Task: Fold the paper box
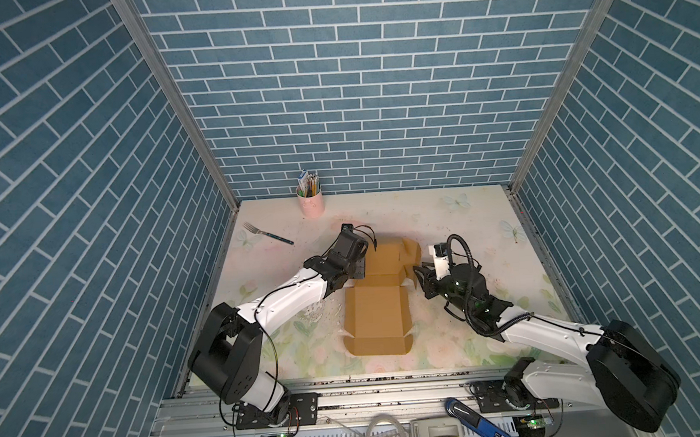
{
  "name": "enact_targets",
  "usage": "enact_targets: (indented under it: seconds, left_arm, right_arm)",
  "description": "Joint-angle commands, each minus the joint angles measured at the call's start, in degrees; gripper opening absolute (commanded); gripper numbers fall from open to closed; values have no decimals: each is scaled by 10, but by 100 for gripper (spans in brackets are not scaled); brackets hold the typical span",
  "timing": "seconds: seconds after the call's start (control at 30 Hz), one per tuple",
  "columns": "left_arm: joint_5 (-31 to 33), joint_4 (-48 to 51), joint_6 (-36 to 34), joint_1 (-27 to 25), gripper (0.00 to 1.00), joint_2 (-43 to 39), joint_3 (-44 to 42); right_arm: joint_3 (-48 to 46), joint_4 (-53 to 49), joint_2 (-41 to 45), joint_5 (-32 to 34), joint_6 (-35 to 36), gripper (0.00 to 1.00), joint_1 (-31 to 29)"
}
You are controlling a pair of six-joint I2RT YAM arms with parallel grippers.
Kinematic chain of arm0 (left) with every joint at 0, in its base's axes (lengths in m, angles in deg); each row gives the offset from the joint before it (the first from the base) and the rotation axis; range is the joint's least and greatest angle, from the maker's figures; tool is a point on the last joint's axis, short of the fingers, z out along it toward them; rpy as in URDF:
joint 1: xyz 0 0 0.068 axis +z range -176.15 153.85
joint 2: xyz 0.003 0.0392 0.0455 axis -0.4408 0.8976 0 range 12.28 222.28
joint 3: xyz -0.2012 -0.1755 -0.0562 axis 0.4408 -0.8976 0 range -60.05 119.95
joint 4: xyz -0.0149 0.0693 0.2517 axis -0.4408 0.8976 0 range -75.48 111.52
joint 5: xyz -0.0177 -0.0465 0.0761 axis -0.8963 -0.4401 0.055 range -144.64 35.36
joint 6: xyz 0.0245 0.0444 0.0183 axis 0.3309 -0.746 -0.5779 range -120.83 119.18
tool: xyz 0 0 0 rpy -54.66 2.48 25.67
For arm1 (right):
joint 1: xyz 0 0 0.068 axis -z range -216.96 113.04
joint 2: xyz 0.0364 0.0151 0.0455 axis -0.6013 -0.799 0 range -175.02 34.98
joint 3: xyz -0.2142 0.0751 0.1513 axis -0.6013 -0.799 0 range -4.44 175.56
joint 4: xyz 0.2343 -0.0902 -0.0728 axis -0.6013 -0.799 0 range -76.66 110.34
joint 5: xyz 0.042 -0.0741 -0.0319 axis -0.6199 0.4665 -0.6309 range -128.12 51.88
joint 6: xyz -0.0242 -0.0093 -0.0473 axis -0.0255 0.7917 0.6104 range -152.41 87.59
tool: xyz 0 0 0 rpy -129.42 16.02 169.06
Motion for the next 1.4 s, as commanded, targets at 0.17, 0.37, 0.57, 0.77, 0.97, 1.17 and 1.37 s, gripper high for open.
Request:
enact_targets:
  seconds: [0.17,0.37,0.57,0.77,0.97,1.17,1.37]
  left_arm:
    - [-24,32,-27,22,7,-6,23]
    - [-49,11,-36,35,7,-1,28]
    - [-42,12,-45,35,6,-2,37]
    - [-78,24,-19,76,6,13,56]
    - [-94,37,-13,96,6,21,70]
    - [-104,38,-11,96,6,31,74]
    - [-112,35,-10,96,6,28,73]
  right_arm:
    - [-17,-22,53,-17,39,35,10]
    - [8,-14,51,-48,70,35,41]
    - [63,42,-21,-71,77,35,82]
    - [73,78,-76,-133,38,36,147]
    - [48,124,-131,-215,10,37,180]
    - [68,165,-206,-275,-5,37,189]
    - [111,193,-276,-314,-14,37,190]
